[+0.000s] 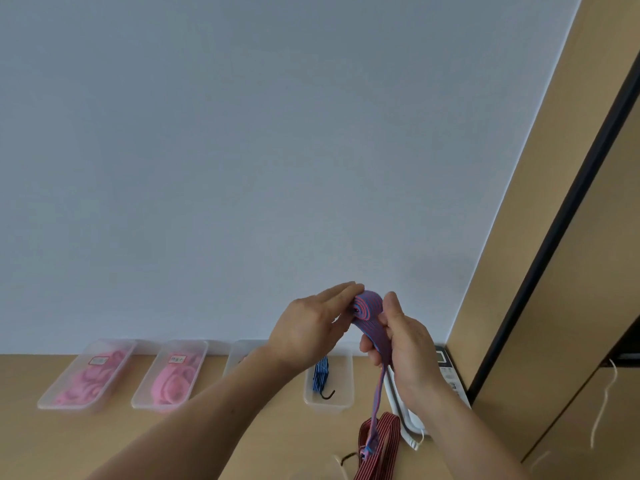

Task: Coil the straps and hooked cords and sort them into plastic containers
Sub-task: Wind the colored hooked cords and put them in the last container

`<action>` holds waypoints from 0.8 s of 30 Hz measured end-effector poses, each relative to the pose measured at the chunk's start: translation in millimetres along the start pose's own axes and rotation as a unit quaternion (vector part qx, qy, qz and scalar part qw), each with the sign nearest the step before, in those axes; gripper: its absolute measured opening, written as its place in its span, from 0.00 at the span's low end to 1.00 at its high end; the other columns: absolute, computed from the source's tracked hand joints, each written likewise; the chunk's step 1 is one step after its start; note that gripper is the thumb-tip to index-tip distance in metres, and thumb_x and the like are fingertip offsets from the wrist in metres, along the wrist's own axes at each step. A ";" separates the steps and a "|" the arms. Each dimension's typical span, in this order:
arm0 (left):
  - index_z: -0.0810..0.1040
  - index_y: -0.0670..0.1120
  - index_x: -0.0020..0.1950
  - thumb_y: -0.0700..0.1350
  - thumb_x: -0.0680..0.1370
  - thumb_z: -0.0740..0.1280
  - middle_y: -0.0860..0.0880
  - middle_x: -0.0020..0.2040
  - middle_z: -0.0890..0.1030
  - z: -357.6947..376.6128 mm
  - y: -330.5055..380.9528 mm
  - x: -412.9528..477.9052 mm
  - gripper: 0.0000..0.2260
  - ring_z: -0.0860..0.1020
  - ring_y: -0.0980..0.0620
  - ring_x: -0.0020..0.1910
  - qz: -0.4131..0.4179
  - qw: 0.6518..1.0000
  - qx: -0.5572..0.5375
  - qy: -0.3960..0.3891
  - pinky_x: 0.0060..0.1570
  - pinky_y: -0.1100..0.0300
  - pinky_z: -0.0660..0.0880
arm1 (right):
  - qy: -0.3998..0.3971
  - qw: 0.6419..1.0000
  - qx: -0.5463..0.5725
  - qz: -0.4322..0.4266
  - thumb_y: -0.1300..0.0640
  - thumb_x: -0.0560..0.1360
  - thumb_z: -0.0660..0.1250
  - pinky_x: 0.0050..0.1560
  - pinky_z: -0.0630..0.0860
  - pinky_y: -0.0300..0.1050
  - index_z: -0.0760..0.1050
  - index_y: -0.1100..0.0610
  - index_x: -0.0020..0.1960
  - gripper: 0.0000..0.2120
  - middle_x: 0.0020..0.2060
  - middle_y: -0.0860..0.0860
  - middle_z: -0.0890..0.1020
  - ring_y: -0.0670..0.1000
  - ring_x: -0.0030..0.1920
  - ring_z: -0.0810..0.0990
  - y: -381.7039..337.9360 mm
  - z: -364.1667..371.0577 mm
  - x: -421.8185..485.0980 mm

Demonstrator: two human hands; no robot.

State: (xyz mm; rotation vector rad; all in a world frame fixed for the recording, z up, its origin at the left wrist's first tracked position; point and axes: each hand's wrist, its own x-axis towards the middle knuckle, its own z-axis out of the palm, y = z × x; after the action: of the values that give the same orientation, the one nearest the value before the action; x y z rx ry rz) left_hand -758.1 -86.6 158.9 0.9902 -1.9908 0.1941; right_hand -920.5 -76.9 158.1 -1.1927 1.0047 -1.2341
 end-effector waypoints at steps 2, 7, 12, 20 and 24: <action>0.80 0.40 0.64 0.36 0.74 0.71 0.46 0.61 0.82 -1.4 -2.0 -1.3 0.18 0.84 0.47 0.49 0.036 0.999 0.027 0.008 0.39 0.56 0.82 | -0.001 1.000 -0.007 -0.003 0.30 0.68 0.61 0.26 0.67 0.38 0.82 0.57 0.35 0.30 0.27 0.57 0.79 0.50 0.23 0.69 0.7 1.3 -0.7; 0.80 0.40 0.65 0.35 0.74 0.71 0.44 0.64 0.80 -2.6 -7.0 -7.1 0.19 0.83 0.47 0.57 0.039 0.999 0.001 -0.005 0.50 0.54 0.82 | -0.021 1.000 -0.009 -0.013 0.30 0.68 0.67 0.28 0.66 0.40 0.82 0.56 0.37 0.28 0.29 0.56 0.79 0.50 0.25 0.70 6.2 -2.2 -3.2; 0.78 0.41 0.67 0.34 0.75 0.70 0.42 0.66 0.79 1.9 -10.3 -7.4 0.20 0.82 0.44 0.59 0.052 0.998 0.043 -0.003 0.50 0.52 0.82 | -0.018 0.999 -0.026 -0.029 0.34 0.73 0.65 0.28 0.68 0.38 0.83 0.55 0.38 0.24 0.30 0.56 0.81 0.50 0.25 0.71 8.0 -1.7 -4.1; 0.78 0.44 0.60 0.53 0.82 0.60 0.46 0.50 0.82 -4.1 5.0 2.6 0.16 0.81 0.49 0.48 -0.432 0.736 -0.502 -0.139 0.52 0.53 0.75 | -0.012 0.992 -0.077 -0.100 0.41 0.74 0.62 0.33 0.73 0.38 0.81 0.51 0.43 0.15 0.35 0.53 0.84 0.48 0.29 0.75 11.4 1.6 -4.7; 0.79 0.43 0.50 0.52 0.81 0.64 0.45 0.42 0.80 -2.3 11.7 1.5 0.13 0.77 0.48 0.41 -0.381 0.744 -0.534 -0.128 0.49 0.56 0.77 | -0.004 0.987 -0.115 -0.109 0.41 0.75 0.60 0.33 0.73 0.39 0.80 0.46 0.42 0.14 0.34 0.51 0.84 0.48 0.30 0.77 17.0 1.1 -7.7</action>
State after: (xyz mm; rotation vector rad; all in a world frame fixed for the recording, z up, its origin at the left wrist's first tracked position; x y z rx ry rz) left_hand -765.3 -78.5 164.2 0.9265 -1.3309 -1.4438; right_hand -917.8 -69.9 141.0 -1.5196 1.0527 -1.3061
